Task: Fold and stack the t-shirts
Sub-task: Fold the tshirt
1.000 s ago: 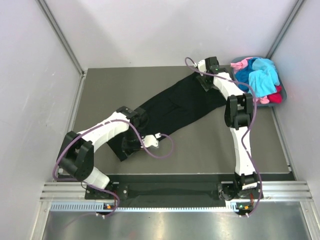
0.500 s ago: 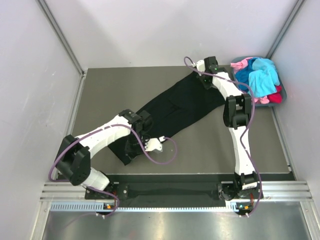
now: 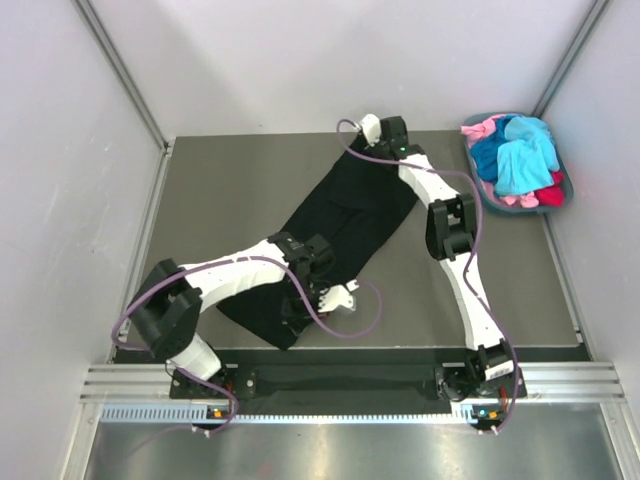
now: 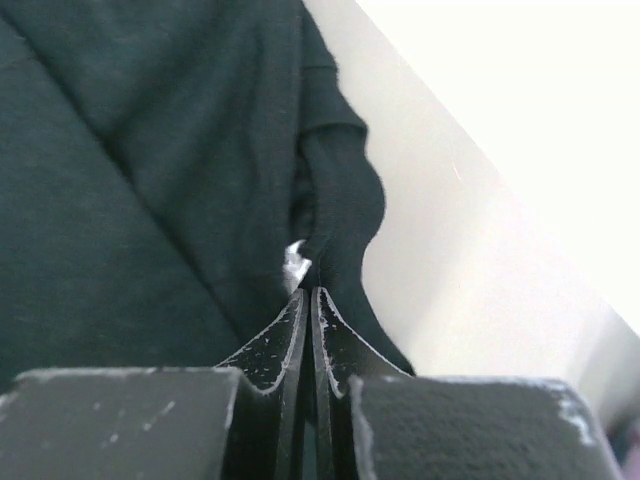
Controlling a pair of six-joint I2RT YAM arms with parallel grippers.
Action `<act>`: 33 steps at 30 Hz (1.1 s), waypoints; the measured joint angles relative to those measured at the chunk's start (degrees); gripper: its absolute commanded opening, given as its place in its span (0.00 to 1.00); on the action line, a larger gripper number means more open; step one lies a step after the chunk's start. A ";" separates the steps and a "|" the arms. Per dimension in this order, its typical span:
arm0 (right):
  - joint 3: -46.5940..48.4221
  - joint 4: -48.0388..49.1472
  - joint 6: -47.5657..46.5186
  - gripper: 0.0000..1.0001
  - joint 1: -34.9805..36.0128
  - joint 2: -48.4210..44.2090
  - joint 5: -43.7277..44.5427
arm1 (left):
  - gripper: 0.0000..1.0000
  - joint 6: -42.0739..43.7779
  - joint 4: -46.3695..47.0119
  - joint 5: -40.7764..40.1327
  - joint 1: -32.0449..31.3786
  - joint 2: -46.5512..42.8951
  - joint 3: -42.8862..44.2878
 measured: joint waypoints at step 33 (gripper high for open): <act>-1.09 49.40 -3.13 0.89 2.69 8.37 -2.36 | 0.41 -22.29 13.99 15.69 -6.54 25.94 32.98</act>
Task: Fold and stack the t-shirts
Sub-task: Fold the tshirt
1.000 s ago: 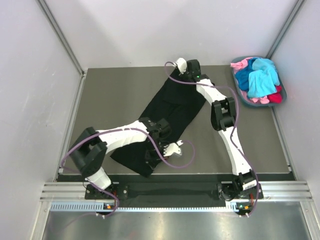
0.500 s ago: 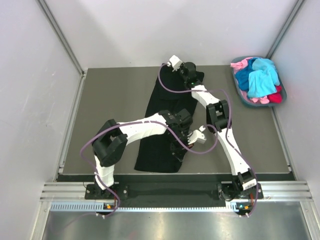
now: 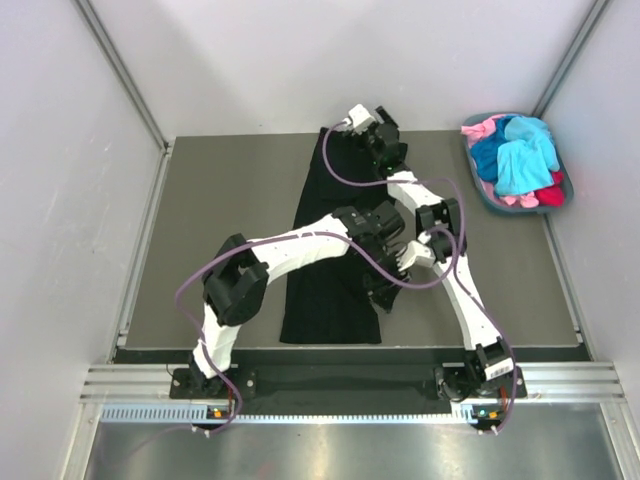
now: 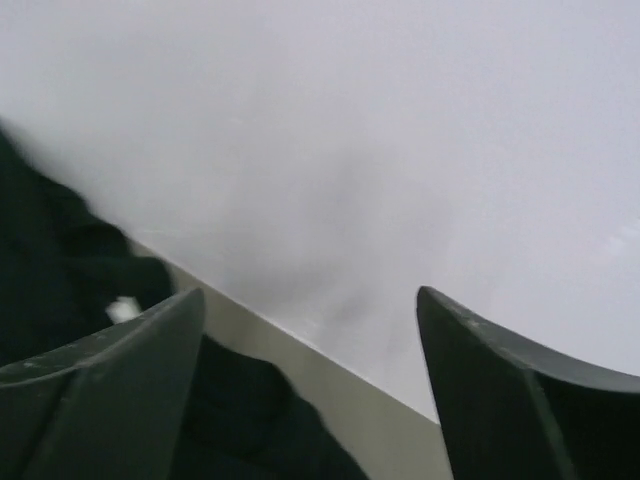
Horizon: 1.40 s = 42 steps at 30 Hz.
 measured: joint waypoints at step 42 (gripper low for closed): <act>-63.84 -51.43 36.17 0.87 -4.70 -63.08 -17.68 | 0.49 -37.68 24.17 -2.78 48.76 21.27 14.75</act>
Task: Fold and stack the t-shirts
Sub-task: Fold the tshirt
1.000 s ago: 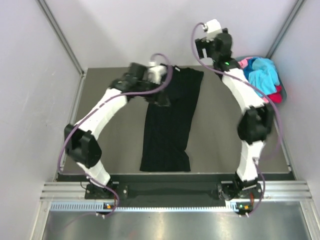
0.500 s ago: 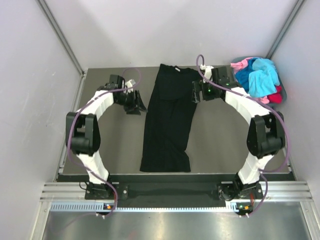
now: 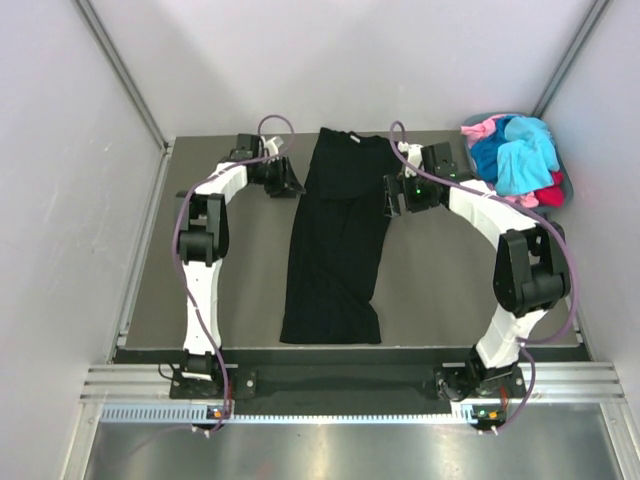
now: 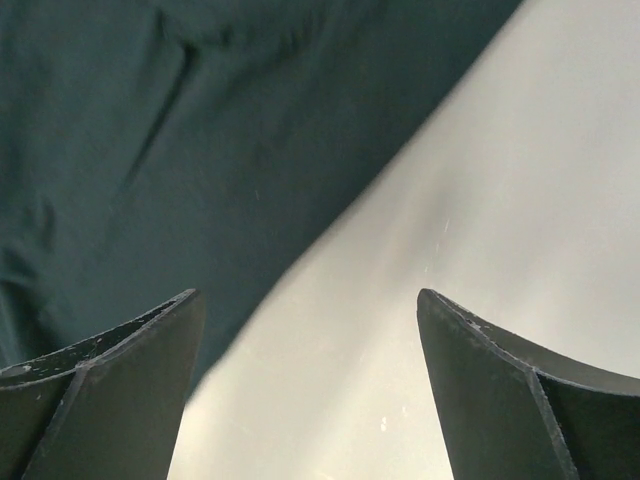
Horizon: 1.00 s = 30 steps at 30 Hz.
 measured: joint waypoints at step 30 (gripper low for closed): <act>-4.70 0.61 -2.69 0.90 -0.02 -2.32 1.81 | 0.00 3.87 4.44 -11.39 -2.82 2.86 4.59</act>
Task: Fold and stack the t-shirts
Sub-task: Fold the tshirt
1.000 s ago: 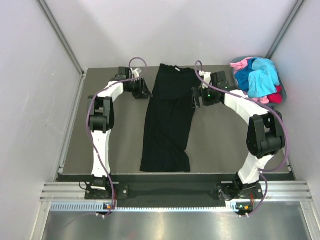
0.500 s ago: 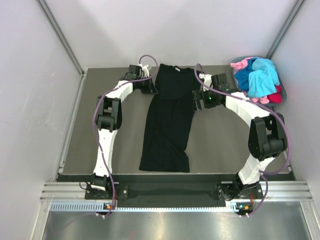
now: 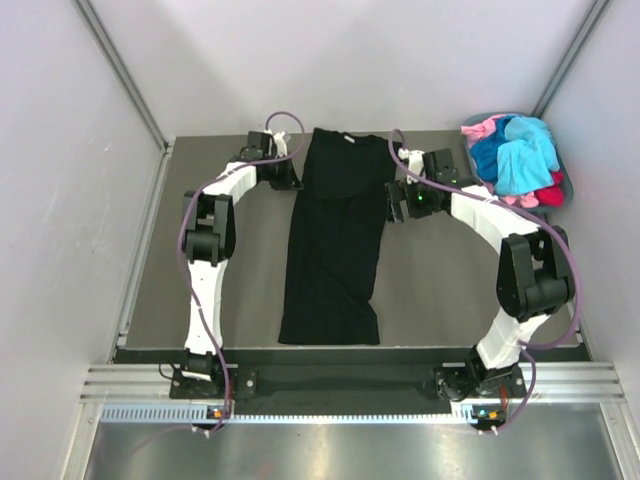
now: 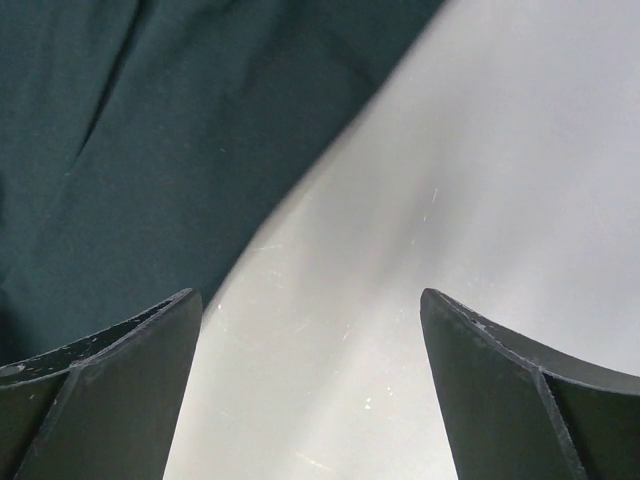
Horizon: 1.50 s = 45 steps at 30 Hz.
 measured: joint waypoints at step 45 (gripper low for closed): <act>-40.54 -4.61 27.89 0.79 12.17 -24.09 -22.93 | 0.46 -11.63 -28.22 4.37 7.89 -59.95 -72.24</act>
